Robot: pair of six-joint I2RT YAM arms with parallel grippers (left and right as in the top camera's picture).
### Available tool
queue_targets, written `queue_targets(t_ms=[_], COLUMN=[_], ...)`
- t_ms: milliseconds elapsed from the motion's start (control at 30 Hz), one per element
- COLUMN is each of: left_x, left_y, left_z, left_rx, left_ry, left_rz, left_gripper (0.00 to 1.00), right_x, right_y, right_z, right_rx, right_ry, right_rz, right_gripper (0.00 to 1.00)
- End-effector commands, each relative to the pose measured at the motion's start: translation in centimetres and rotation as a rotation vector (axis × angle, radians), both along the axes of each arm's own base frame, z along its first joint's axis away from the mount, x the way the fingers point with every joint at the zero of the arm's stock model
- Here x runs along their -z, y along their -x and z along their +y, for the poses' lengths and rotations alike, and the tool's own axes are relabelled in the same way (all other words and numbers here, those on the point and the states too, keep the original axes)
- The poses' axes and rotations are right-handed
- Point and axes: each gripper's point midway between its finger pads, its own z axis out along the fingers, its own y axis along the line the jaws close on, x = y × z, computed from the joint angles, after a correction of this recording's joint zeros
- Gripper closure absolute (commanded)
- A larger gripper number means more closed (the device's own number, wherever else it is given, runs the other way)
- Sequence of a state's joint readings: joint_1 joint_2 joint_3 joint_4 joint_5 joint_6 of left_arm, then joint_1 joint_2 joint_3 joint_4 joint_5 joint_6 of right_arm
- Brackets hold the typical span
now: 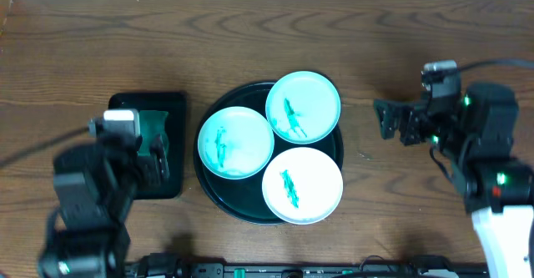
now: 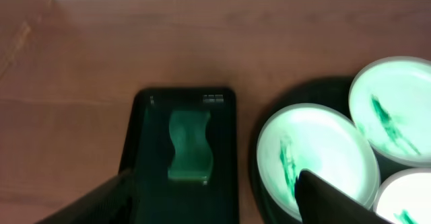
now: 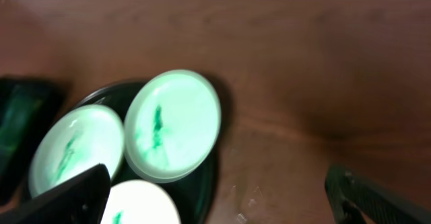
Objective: Clean dirty plates on tray and stack at the side
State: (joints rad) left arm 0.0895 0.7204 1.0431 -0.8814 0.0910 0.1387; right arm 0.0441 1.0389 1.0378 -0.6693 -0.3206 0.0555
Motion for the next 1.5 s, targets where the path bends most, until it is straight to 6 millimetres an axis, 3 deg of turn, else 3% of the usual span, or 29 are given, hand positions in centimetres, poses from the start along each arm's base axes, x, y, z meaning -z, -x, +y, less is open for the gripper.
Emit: queue_targets(t_ms=[0,100,367,467,700,833,1100,1233,1467], left_x=[-2.1,-1.3,3.4,4.9,7.6,8.2,8.1,8.0,8.1], left_y=[-1.5,-2.5,-5.1,-5.7,-6.8,-7.2,-8.1,-8.4,-9.2], left_z=[-0.8,-0.9,-0.7,-0.6,-1.0,-0.7,2.3,2.4,2.5], left_rx=[0.044,0.052,0.048,0.047,0.063,0.051,-0.153,-0.154,-0.154], left_ry=[0.034,0.055,0.077,0.083,0.118,0.111,0.110,0.109,0.108], left_rz=[0.102,0.212,0.409,0.465,0.560,0.577,0.539,0.526,0.505], left_gripper=[0.25,0.25,0.25,0.26,0.26,0.26,0.26,0.26,0.26], right_x=[-0.3,0.7,2.0,2.9,7.2,9.3,13.4,15.9,19.3], right_y=[-0.8,-1.3,-3.2,-3.5,-3.7,-3.5,-3.2,-2.7,-1.9], right_z=[2.1,3.1,6.6,8.2,12.9,15.3,20.1,22.1,22.2], right_rx=[-0.105,-0.138,-0.236,-0.264,-0.180,-0.129,-0.164,-0.192,-0.109], right_ry=[-0.071,-0.087,-0.272,-0.295,-0.250,-0.197,-0.106,-0.059,0.028], right_rz=[0.092,0.184,0.259,0.292,0.437,0.497,0.581,0.633,0.703], right_gripper=[0.01,0.01,0.01,0.15,0.27,0.32,0.42,0.57,0.64])
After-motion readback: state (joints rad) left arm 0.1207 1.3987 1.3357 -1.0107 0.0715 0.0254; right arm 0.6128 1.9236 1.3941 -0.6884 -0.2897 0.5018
